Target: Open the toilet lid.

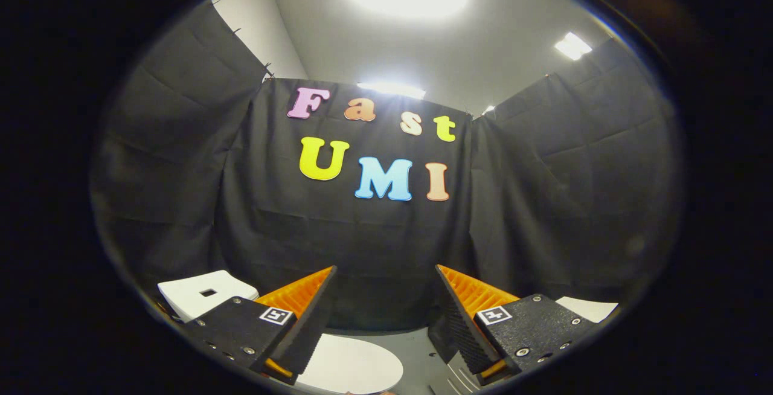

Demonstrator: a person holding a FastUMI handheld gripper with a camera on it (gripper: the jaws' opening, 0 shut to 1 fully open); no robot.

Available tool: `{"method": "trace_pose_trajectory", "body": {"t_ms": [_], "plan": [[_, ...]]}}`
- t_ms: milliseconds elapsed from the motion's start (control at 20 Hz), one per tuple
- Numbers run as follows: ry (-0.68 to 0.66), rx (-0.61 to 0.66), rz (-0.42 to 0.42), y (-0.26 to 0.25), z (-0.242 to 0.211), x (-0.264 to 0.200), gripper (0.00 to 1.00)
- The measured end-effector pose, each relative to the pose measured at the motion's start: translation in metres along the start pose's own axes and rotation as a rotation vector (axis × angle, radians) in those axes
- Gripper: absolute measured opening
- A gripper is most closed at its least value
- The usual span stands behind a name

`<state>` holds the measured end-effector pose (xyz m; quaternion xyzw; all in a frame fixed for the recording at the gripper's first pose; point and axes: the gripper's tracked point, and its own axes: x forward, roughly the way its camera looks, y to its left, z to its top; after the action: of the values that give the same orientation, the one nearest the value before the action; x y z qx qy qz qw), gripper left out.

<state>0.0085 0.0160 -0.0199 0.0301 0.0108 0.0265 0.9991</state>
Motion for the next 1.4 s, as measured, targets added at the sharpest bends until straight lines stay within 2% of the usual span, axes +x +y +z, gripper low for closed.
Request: {"method": "trace_pose_trajectory", "body": {"t_ms": [200, 500, 650, 800, 900, 1000, 1150, 1250, 1400], "plan": [[0.081, 0.094, 0.021, 0.013, -0.032, 0.008, 0.95], [0.17, 0.131, -0.009, 0.013, -0.078, 0.016, 0.95], [0.23, 0.186, 0.013, 0.025, -0.116, 0.019, 0.95], [0.339, 0.15, 0.007, 0.016, -0.164, 0.015, 0.95], [0.365, 0.123, -0.006, 0.008, -0.186, 0.007, 0.95], [0.384, 0.156, -0.024, 0.002, -0.212, -0.001, 0.95], [0.477, 0.289, -0.071, 0.003, -0.263, -0.014, 0.95], [0.584, 0.319, -0.162, -0.012, -0.301, -0.028, 0.94], [0.643, 0.423, -0.236, -0.033, -0.326, -0.045, 0.95]]}}
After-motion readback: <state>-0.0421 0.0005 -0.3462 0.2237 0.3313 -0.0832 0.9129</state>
